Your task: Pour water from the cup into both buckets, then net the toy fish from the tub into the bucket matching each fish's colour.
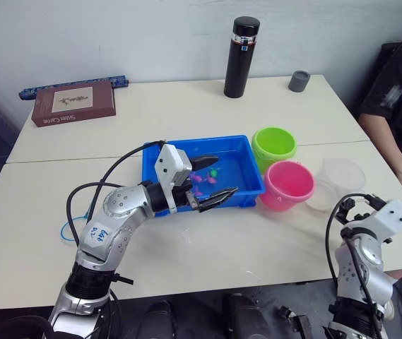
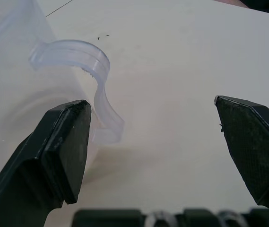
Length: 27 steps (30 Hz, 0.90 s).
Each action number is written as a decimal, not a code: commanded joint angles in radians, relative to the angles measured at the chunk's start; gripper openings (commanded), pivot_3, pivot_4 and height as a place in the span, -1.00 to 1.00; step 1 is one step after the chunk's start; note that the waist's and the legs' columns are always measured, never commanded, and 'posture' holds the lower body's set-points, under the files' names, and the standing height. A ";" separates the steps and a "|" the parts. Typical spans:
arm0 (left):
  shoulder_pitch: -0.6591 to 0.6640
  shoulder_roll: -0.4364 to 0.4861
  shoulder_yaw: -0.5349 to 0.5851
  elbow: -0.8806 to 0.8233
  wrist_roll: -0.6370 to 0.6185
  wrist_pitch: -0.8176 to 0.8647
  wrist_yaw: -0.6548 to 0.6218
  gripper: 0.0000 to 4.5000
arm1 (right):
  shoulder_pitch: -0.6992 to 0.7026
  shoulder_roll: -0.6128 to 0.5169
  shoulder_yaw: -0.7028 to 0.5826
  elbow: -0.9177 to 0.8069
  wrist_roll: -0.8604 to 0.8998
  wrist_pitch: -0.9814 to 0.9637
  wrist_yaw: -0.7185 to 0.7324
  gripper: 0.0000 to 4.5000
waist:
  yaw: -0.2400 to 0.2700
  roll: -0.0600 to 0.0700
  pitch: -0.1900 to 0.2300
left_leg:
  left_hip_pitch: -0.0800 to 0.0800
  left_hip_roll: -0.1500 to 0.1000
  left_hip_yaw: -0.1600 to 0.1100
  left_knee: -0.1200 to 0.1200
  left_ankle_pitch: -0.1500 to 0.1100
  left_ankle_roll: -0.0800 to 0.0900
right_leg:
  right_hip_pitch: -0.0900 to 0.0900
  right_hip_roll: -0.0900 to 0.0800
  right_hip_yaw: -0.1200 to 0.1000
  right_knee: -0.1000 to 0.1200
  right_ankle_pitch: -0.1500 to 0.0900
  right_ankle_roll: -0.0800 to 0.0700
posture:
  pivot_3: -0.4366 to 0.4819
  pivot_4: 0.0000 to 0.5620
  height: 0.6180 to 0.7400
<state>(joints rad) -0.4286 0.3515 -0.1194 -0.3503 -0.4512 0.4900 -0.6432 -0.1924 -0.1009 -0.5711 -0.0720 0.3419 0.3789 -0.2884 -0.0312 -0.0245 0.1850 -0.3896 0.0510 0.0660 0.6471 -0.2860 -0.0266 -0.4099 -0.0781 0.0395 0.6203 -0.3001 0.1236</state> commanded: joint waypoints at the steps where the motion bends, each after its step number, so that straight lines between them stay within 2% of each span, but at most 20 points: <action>1: -0.002 0.003 0.008 -0.048 0.004 -0.019 0.004 1.00 | -0.015 -0.015 -0.006 -0.008 0.007 -0.034 0.008 0.97 | 0.000 0.000 0.000 | 0.000 0.000 0.000 0.000 0.000 0.000 | 0.000 0.000 0.000 0.000 0.000 0.000 | -0.05 -0.47 1.00; 11: -0.005 0.003 0.009 -0.047 0.009 -0.019 0.005 1.00 | -0.050 -0.051 -0.014 0.060 0.008 -0.063 0.022 0.97 | -0.001 0.000 0.000 | 0.000 0.000 0.000 0.000 0.000 0.000 | 0.000 0.000 0.000 0.000 0.000 0.000 | -0.05 -0.47 1.00; 27: 0.001 0.004 0.010 -0.062 0.006 -0.010 0.014 1.00 | -0.052 -0.060 -0.002 0.071 0.016 -0.064 0.033 0.97 | -0.001 0.000 0.000 | 0.000 0.000 0.000 0.000 0.000 0.000 | 0.000 0.000 0.000 0.000 0.000 0.000 | -0.05 -0.47 1.00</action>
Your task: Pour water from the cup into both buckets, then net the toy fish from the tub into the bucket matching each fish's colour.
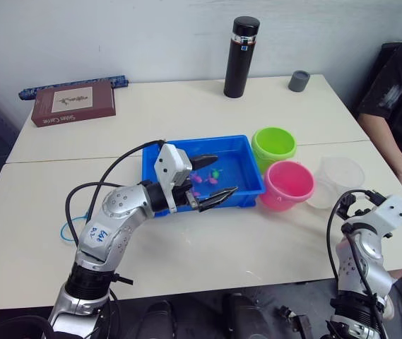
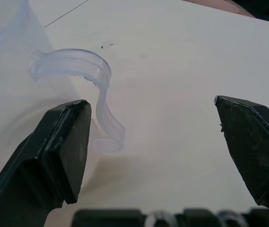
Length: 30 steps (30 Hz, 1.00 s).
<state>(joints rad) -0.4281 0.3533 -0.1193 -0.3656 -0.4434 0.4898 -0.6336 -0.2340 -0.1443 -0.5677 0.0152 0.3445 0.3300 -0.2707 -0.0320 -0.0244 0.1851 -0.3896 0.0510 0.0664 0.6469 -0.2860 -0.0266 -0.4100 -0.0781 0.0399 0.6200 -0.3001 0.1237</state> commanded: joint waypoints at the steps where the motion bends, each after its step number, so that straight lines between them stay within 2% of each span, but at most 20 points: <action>1: 0.001 0.002 0.010 -0.047 -0.002 -0.009 0.005 1.00 | -0.010 -0.016 -0.004 -0.015 0.014 -0.015 0.016 0.97 | 0.000 0.000 0.000 | 0.000 0.000 0.000 0.000 0.000 0.000 | 0.000 0.000 0.000 0.000 0.000 0.000 | -0.05 -0.47 1.00; 4: 0.002 0.002 0.010 -0.050 -0.003 -0.007 0.006 1.00 | -0.011 -0.015 -0.001 -0.016 0.015 -0.013 0.018 0.62 | 0.000 0.000 0.000 | 0.000 0.000 0.000 0.000 0.000 0.000 | 0.000 0.000 0.000 0.000 0.000 0.000 | -0.05 -0.47 1.00; 9: 0.005 0.002 0.010 -0.052 -0.004 -0.006 0.008 1.00 | -0.009 -0.015 0.001 -0.017 0.020 -0.012 0.022 -0.50 | 0.001 0.000 0.000 | 0.000 0.000 0.000 0.000 0.000 0.000 | 0.000 0.000 0.000 0.000 0.000 0.000 | -0.05 -0.47 1.00; 21: 0.005 0.003 0.007 -0.050 -0.004 -0.007 0.007 1.00 | -0.005 -0.014 0.001 -0.017 0.029 -0.012 0.022 -0.50 | 0.001 0.000 0.000 | 0.000 0.000 0.000 0.000 0.000 0.000 | 0.000 0.000 0.000 0.000 0.000 0.000 | -0.05 -0.47 1.00; 22: 0.005 0.003 0.007 -0.050 -0.004 -0.007 0.006 1.00 | -0.004 -0.014 0.002 -0.018 0.029 -0.011 0.022 -0.69 | 0.001 0.000 0.000 | 0.000 0.000 0.000 0.000 0.000 0.000 | 0.000 0.000 0.000 0.000 0.000 0.000 | -0.05 -0.47 1.00; 25: 0.005 0.003 0.007 -0.049 -0.005 -0.007 0.006 1.00 | -0.003 -0.014 0.003 -0.019 0.029 -0.011 0.023 -0.96 | 0.001 0.000 0.000 | 0.000 0.000 0.000 0.000 0.000 0.000 | 0.000 0.000 0.000 0.000 0.000 0.000 | -0.05 -0.47 1.00; 30: 0.005 0.003 0.006 -0.048 -0.004 -0.009 0.005 1.00 | -0.003 -0.013 0.003 -0.018 0.031 -0.011 0.025 -0.96 | 0.001 0.000 0.000 | 0.000 0.000 0.000 0.000 0.000 0.000 | 0.000 0.000 0.000 0.000 0.000 0.000 | -0.05 -0.47 1.00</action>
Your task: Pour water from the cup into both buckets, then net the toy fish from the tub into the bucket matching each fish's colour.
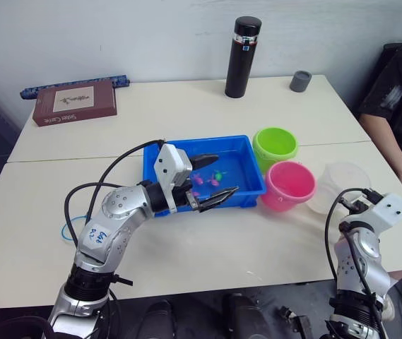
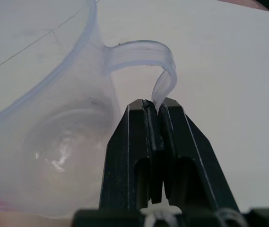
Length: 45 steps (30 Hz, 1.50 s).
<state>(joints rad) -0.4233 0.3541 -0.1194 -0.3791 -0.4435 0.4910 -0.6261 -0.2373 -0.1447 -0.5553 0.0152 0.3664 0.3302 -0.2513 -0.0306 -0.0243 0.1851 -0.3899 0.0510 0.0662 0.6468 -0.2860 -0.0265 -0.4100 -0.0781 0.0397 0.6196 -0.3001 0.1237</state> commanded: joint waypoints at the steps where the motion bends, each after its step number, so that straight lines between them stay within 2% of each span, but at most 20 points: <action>1: 0.000 0.003 0.006 -0.034 -0.004 -0.010 -0.003 1.00 | 0.000 -0.013 -0.009 -0.018 0.009 -0.011 0.006 -0.96 | 0.000 0.000 0.000 | 0.000 0.000 0.000 0.000 0.000 0.000 | 0.000 0.000 0.000 0.000 0.000 0.000 | -0.05 -0.47 1.00; 14: -0.001 0.007 0.008 -0.034 -0.006 -0.006 -0.008 1.00 | 0.002 -0.054 0.001 -0.059 0.010 -0.014 0.054 -0.96 | -0.001 0.001 0.000 | 0.000 0.000 0.000 0.000 0.000 0.000 | 0.000 0.000 0.000 0.000 0.000 0.000 | -0.05 -0.47 1.00; 23: -0.006 0.011 0.006 -0.028 -0.010 -0.005 -0.022 1.00 | 0.026 -0.173 0.007 -0.111 -0.014 -0.007 0.118 -0.96 | 0.000 0.002 0.001 | 0.000 0.000 0.001 0.000 0.000 0.000 | 0.000 0.000 0.000 0.000 0.000 0.000 | -0.05 -0.47 1.00; 30: -0.017 0.022 0.010 -0.029 -0.017 0.005 -0.039 1.00 | 0.034 -0.353 0.095 -0.150 -0.099 -0.032 0.277 -0.96 | 0.000 0.002 0.001 | 0.000 0.000 0.001 0.000 0.000 0.000 | 0.000 0.000 0.001 0.000 0.000 0.000 | -0.05 -0.47 1.00; 36: -0.024 0.036 0.018 -0.028 -0.020 0.013 -0.052 1.00 | 0.000 -0.501 0.139 -0.073 -0.178 -0.112 0.403 -0.96 | 0.002 0.002 0.001 | 0.000 0.000 0.001 0.000 0.000 0.000 | 0.000 0.000 0.001 -0.001 0.000 0.001 | -0.05 -0.47 1.00; 45: -0.012 0.037 0.015 -0.036 -0.019 0.013 -0.044 1.00 | -0.038 -0.574 0.196 0.020 -0.273 -0.243 0.485 -0.96 | 0.002 0.002 0.001 | 0.000 -0.001 0.002 0.000 0.000 0.000 | 0.000 0.000 0.001 -0.002 0.001 0.001 | -0.05 -0.47 1.00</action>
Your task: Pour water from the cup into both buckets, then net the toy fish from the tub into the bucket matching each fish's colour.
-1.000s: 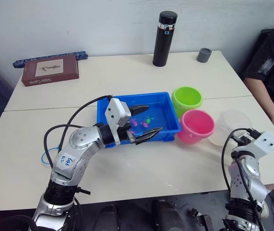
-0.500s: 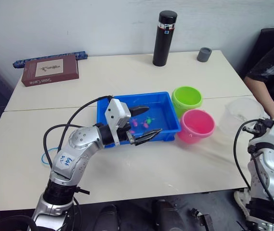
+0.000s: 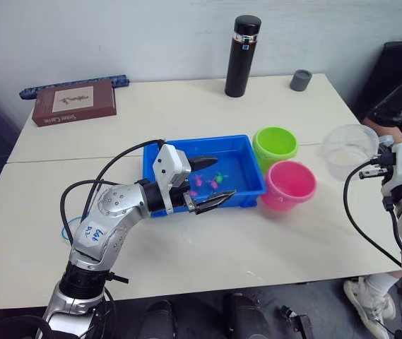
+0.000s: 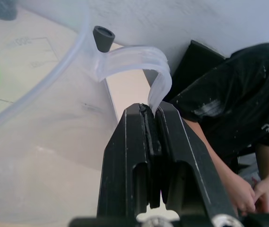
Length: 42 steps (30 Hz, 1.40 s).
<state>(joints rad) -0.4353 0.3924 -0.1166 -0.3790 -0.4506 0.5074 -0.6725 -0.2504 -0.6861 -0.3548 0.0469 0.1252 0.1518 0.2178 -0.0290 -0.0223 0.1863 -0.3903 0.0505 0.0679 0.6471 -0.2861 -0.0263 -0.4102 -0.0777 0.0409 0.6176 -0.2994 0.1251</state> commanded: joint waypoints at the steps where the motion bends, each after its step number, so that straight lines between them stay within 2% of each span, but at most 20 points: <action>1: 0.002 -0.002 0.012 -0.036 -0.012 -0.003 0.004 1.00 | -0.025 -0.036 0.008 -0.010 -0.047 -0.081 0.022 -0.96 | 0.000 0.000 0.000 | 0.000 0.000 0.000 0.000 0.000 0.000 | 0.000 0.000 0.000 0.000 0.000 0.000 | -0.05 -0.47 1.00; 19: 0.020 -0.007 0.007 -0.044 -0.009 -0.010 0.018 1.00 | -0.027 -0.102 0.072 0.049 -0.244 -0.337 0.034 -0.96 | 0.001 0.000 0.000 | 0.000 0.000 0.001 0.001 0.000 -0.001 | 0.000 0.000 0.001 0.000 0.000 0.000 | -0.05 -0.47 1.00; 30: 0.027 -0.007 0.006 -0.047 -0.008 -0.012 0.020 1.00 | -0.021 -0.126 0.096 0.093 -0.377 -0.498 -0.022 -0.96 | 0.001 0.000 0.000 | 0.001 0.000 0.001 0.001 0.001 -0.003 | 0.000 0.000 0.001 0.001 0.000 0.001 | -0.05 -0.47 1.00; 42: 0.028 -0.009 0.004 -0.048 -0.007 -0.014 0.022 1.00 | -0.036 -0.139 0.101 0.149 -0.457 -0.581 -0.079 -0.96 | 0.000 0.000 0.000 | 0.001 0.000 0.001 0.001 0.003 -0.005 | 0.000 0.000 0.001 0.001 0.000 0.001 | -0.05 -0.47 1.00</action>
<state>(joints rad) -0.4091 0.3899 -0.1175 -0.3832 -0.4505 0.5083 -0.6510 -0.2637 -0.7946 -0.2397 0.2075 -0.3346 -0.4001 0.1637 -0.0290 -0.0223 0.1863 -0.3894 0.0503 0.0691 0.6483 -0.2832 -0.0312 -0.4098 -0.0778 0.0421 0.6190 -0.2990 0.1256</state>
